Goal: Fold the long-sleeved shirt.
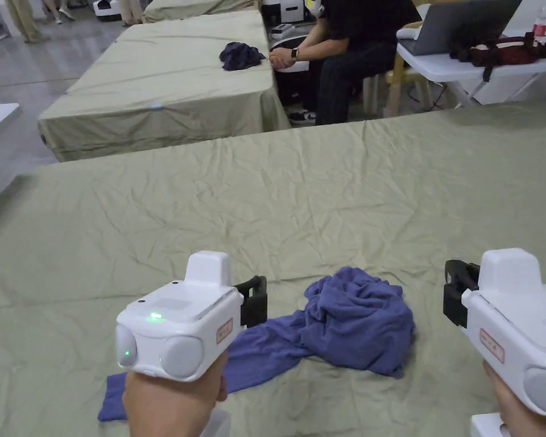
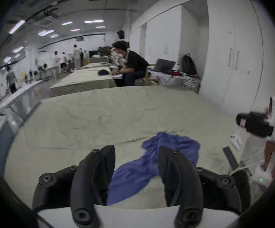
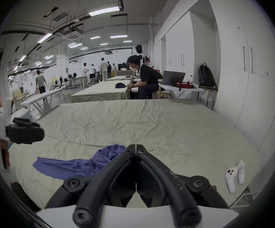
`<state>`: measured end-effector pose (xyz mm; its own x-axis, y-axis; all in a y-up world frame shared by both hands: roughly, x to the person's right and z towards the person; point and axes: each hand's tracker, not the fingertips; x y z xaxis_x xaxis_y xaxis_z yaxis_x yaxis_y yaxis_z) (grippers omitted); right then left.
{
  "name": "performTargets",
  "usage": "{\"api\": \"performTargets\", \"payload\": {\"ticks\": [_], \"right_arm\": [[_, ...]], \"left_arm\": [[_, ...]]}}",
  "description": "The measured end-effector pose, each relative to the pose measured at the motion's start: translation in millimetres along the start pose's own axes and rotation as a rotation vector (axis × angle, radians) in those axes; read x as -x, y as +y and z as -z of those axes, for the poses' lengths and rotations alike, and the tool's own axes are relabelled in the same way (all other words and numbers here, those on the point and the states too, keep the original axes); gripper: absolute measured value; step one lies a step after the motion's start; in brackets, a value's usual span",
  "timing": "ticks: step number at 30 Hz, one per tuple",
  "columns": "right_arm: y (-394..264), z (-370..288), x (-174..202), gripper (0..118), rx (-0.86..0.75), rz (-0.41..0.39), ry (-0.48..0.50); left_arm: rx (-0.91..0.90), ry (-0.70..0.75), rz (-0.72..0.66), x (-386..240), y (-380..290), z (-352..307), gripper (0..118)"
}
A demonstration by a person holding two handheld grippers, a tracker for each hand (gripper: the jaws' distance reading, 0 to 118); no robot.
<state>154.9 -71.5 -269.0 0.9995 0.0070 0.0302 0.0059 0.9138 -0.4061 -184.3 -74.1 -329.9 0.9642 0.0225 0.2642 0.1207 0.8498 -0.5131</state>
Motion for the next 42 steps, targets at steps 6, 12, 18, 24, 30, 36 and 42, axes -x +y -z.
{"api": "performTargets", "payload": {"ticks": [6, 12, 18, 24, 30, 36, 42], "right_arm": [[3, -8, 18, 2, -0.013, -0.038, 0.027], [7, -12, 28, 2, -0.015, -0.073, 0.042], [3, 0, 27, 2, 0.013, -0.087, 0.039], [-6, 25, 21, 2, 0.066, -0.086, 0.025], [-23, 53, 17, 2, 0.138, -0.099, 0.016], [-39, 73, 14, 2, 0.198, -0.098, 0.011], [-45, 78, 18, 2, 0.222, -0.095, 0.023]], "left_arm": [[0.088, -0.017, -0.046, 21, -50, -32, 0], [0.191, -0.098, -0.069, 28, -60, -22, 0], [0.382, -0.129, 0.051, 28, -61, 27, 24], [0.441, -0.126, 0.124, 30, -78, 93, 60], [0.526, -0.148, 0.164, 25, -100, 163, 60], [0.557, -0.191, 0.136, 25, -111, 190, 62], [0.492, -0.173, 0.024, 38, -112, 187, 0]]}}
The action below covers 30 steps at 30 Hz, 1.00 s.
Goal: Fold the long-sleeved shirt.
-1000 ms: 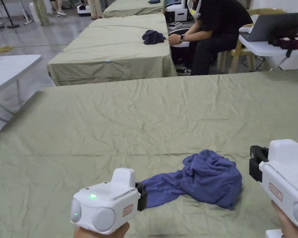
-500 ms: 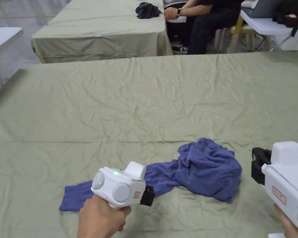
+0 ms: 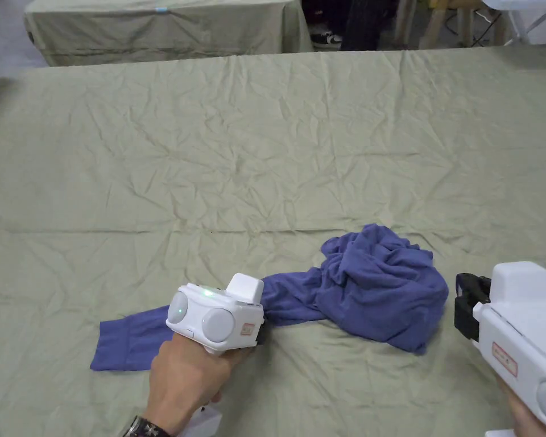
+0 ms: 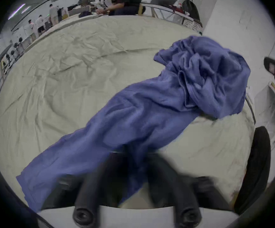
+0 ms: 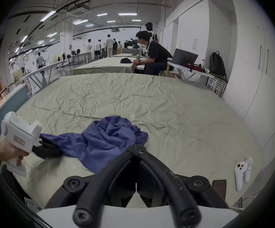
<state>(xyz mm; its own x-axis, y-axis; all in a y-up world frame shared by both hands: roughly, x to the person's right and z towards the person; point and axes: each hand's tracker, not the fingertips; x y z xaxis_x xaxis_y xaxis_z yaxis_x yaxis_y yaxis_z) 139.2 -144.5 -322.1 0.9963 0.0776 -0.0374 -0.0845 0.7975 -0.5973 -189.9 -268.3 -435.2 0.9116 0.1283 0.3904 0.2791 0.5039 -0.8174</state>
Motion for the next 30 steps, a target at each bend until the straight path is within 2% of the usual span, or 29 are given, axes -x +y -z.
{"api": "performTargets", "payload": {"ticks": [5, 7, 8, 9, 12, 17, 19, 22, 23, 24, 26, 30], "right_arm": [[7, 1, -7, 5, 0.024, 0.014, 0.046], [13, 8, -15, 37, 0.074, 0.013, 0.074], [17, 17, -21, 51, 0.126, -0.002, 0.125], [22, 26, -27, 56, 0.155, -0.015, 0.166], [34, 56, -44, 56, 0.208, -0.046, 0.294], [44, 104, -59, 56, 0.258, -0.047, 0.339], [39, 116, -57, 44, 0.314, -0.030, 0.371], [29, 127, -45, 26, 0.338, -0.002, 0.474], [26, 130, -41, 20, 0.348, 0.000, 0.477], [23, 133, -37, 7, 0.356, -0.001, 0.464], [19, 126, -32, 6, 0.306, -0.021, 0.415], [27, 101, -37, 5, 0.207, 0.027, 0.405]], "left_arm": [[0.036, 0.005, -0.033, 0, 1, 3, 0], [0.034, 0.003, -0.048, 0, -1, 5, 0], [0.033, 0.002, -0.052, 2, -1, 5, 0], [0.035, -0.001, -0.058, 3, -1, 5, 0], [0.037, -0.006, -0.075, 5, -1, 7, 0], [0.022, -0.003, -0.112, 5, -4, 8, 0], [0.013, 0.005, -0.113, 2, -5, 7, 0], [0.010, 0.015, -0.111, 3, -5, 8, 0], [0.008, 0.015, -0.113, 3, -5, 7, 0], [0.006, 0.014, -0.116, 4, -5, 7, 0], [-0.010, 0.014, -0.125, 4, -8, 4, 0], [-0.074, 0.022, -0.141, 3, -8, -18, 0]]}}
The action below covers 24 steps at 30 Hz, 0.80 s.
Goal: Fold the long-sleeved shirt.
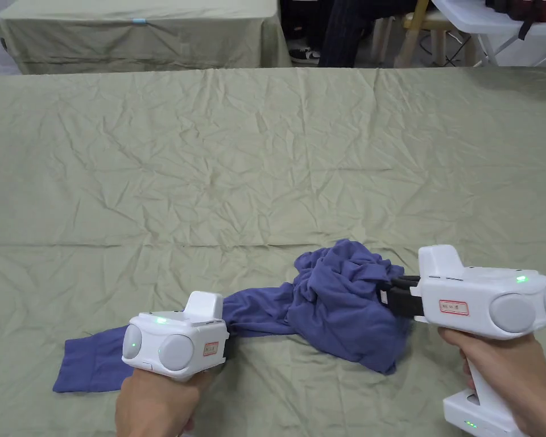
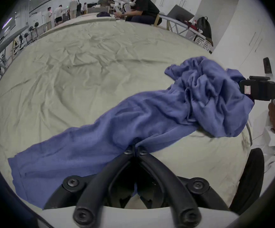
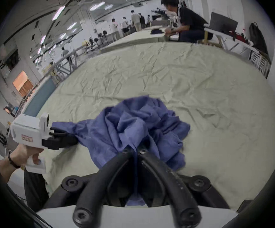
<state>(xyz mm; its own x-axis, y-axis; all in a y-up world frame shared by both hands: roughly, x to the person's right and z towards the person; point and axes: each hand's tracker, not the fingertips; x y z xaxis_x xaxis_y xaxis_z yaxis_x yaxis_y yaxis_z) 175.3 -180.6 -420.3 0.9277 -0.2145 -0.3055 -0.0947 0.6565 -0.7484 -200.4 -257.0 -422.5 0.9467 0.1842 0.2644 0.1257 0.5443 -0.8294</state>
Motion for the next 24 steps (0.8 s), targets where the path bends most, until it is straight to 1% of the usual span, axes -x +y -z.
{"api": "performTargets", "payload": {"ticks": [4, 6, 10, 14, 16, 20, 24], "right_arm": [[22, -43, 14, 4, -0.116, -0.031, -0.010], [37, -70, 26, 4, -0.184, -0.063, -0.025], [67, -121, 49, 4, -0.294, -0.102, -0.015], [100, -168, 75, 4, -0.392, -0.186, -0.040], [116, -193, 92, 4, -0.432, -0.216, -0.046], [153, -244, 115, 4, -0.532, -0.230, -0.052], [189, -292, 134, 4, -0.642, -0.253, -0.082]], "left_arm": [[-0.117, 0.024, 0.023, 0, 23, -45, 0], [-0.201, 0.038, 0.017, 3, 40, -77, 0], [-0.333, 0.036, 0.042, 1, 77, -142, 0], [-0.483, 0.045, 0.084, -1, 118, -217, 0], [-0.542, 0.039, 0.081, 1, 139, -254, 0], [-0.644, 0.079, 0.153, -5, 176, -329, 0], [-0.737, 0.069, 0.149, -7, 209, -395, 0]]}}
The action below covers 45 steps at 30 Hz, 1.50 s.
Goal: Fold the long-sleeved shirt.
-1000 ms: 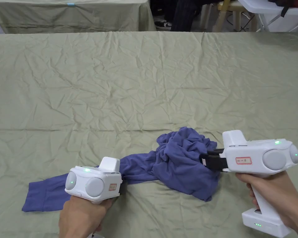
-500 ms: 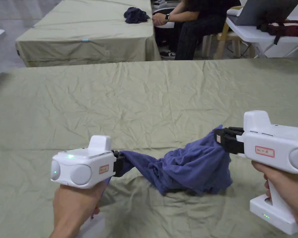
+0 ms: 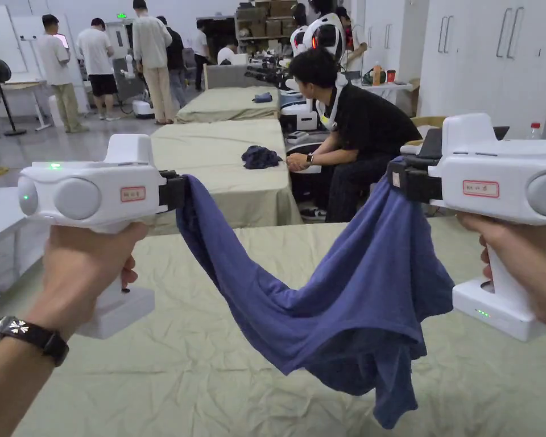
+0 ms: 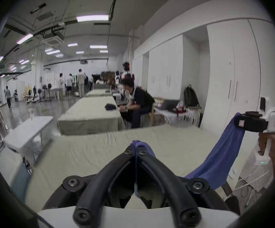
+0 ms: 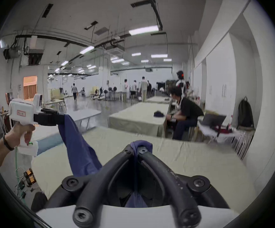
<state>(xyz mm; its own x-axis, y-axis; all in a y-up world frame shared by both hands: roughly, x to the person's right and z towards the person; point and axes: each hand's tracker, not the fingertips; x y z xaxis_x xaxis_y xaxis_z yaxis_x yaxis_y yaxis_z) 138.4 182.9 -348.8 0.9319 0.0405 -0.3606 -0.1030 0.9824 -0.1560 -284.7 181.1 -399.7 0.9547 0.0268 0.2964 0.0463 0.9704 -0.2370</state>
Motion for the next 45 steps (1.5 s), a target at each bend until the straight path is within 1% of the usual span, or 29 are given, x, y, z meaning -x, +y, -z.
{"api": "performTargets", "payload": {"ticks": [6, 8, 13, 16, 19, 21, 27, 31, 37, 45], "right_arm": [[91, -18, 0, 4, -0.117, 0.002, -0.043], [120, -23, -1, 4, -0.151, 0.005, -0.039], [184, -34, 0, 4, -0.209, 0.001, -0.067], [212, -37, -5, 4, -0.230, 0.015, -0.086], [230, -37, -12, 4, -0.234, 0.028, -0.113], [235, -35, -16, 4, -0.228, 0.025, -0.142], [237, -29, -25, 5, -0.210, 0.007, -0.180], [238, -14, -33, 5, -0.189, -0.021, -0.211], [236, 30, -57, 5, -0.169, -0.002, -0.227], [226, 104, -84, 5, -0.142, -0.019, -0.245]], "left_arm": [[-0.099, 0.054, 0.011, 20, 90, -33, 0], [-0.140, 0.094, 0.010, 27, 117, -44, 0], [-0.206, 0.143, -0.034, 46, 164, -62, 0], [-0.220, 0.191, -0.017, 54, 182, -67, 0], [-0.223, 0.215, -0.035, 66, 193, -66, 0], [-0.219, 0.228, -0.042, 71, 197, -63, 0], [-0.219, 0.241, -0.063, 79, 197, -50, 0], [-0.212, 0.247, -0.046, 80, 201, -35, 0], [-0.208, 0.258, -0.042, 91, 208, 3, 0], [-0.192, 0.273, -0.026, 114, 207, 73, 0]]}}
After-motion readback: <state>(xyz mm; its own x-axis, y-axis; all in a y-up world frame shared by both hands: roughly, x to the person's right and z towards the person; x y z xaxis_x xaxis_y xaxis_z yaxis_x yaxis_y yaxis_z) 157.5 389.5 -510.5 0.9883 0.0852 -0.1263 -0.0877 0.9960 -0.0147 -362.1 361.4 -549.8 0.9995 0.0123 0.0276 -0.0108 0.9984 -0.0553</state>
